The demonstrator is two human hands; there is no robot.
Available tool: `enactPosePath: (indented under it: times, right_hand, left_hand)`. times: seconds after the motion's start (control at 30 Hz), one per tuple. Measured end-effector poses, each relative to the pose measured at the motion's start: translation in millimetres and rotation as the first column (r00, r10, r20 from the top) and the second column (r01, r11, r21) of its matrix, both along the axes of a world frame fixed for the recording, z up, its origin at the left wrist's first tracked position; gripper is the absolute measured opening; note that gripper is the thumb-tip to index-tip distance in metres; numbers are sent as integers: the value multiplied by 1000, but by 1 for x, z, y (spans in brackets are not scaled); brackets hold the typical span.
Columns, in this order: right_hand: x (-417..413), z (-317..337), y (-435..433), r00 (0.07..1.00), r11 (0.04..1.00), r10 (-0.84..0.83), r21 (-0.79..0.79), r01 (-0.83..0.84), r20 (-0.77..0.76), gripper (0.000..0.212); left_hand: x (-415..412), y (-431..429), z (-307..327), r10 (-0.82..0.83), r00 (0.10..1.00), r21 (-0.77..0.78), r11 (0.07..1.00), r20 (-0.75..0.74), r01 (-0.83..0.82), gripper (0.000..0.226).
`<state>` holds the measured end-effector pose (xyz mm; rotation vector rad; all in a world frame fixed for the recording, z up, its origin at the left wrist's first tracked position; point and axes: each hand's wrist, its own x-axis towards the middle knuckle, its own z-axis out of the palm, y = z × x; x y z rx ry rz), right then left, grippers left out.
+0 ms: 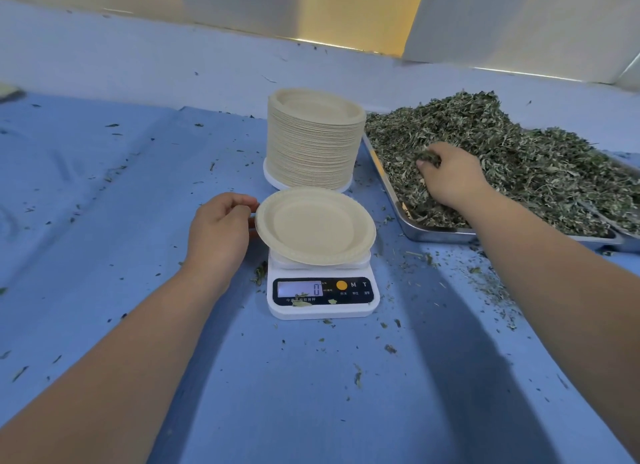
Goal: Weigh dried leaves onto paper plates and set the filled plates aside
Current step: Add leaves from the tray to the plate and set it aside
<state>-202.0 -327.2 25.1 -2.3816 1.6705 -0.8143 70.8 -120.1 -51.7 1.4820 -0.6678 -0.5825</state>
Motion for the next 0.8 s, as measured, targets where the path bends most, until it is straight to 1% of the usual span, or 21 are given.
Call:
enactPosePath:
  times: [0.07, 0.2, 0.27, 0.37, 0.47, 0.5, 0.6, 0.67, 0.73, 0.77, 0.8]
  right_hand:
    - [11, 11, 9, 999, 998, 42, -51, -42, -4, 17]
    - [44, 34, 39, 981, 975, 181, -146, -169, 70, 25]
    - [64, 40, 61, 960, 951, 266, -190, -246, 91, 25]
    - [94, 32, 94, 913, 911, 391, -189, -366, 117, 22]
    - [114, 12, 118, 858, 868, 495, -120, -482, 135, 18]
    - [117, 6, 124, 844, 852, 523, -96, -514, 119, 18]
    - [117, -3, 128, 826, 826, 564, 11, -563, -18, 18]
    - [113, -2, 127, 806, 832, 554, 126, -540, -207, 20]
    - [110, 1, 128, 740, 840, 539, 199, -505, -402, 25]
    - [109, 2, 129, 720, 842, 536, 213, -496, -440, 28]
    - [108, 4, 130, 723, 842, 536, 215, -494, -437, 32]
  left_hand:
    - [-1, 0, 1, -3, 1000, 2, 1000, 7, 3, 30]
    - [-2, 2, 1, -8, 1000, -16, 1000, 1, 8, 31]
    - [-2, 2, 1, -6, 1000, -23, 1000, -2, 6, 31]
    - [0, 2, 0, -11, 1000, -37, 999, -25, 10, 30]
    - [0, 2, -1, -12, 1000, -37, 999, -23, 11, 30]
    - [0, 2, -1, -14, 1000, -38, 999, -25, 13, 31]
    - [1, 2, -1, -24, 999, -49, 999, -35, 22, 29]
    - [0, 2, -1, -18, 999, -45, 999, -27, 17, 28]
    - [0, 1, -1, -11, 1000, -43, 999, -17, 10, 28]
    - [1, 1, -1, -13, 1000, -42, 999, -18, 13, 27]
    - [1, 1, -1, -17, 1000, -42, 999, -21, 16, 27]
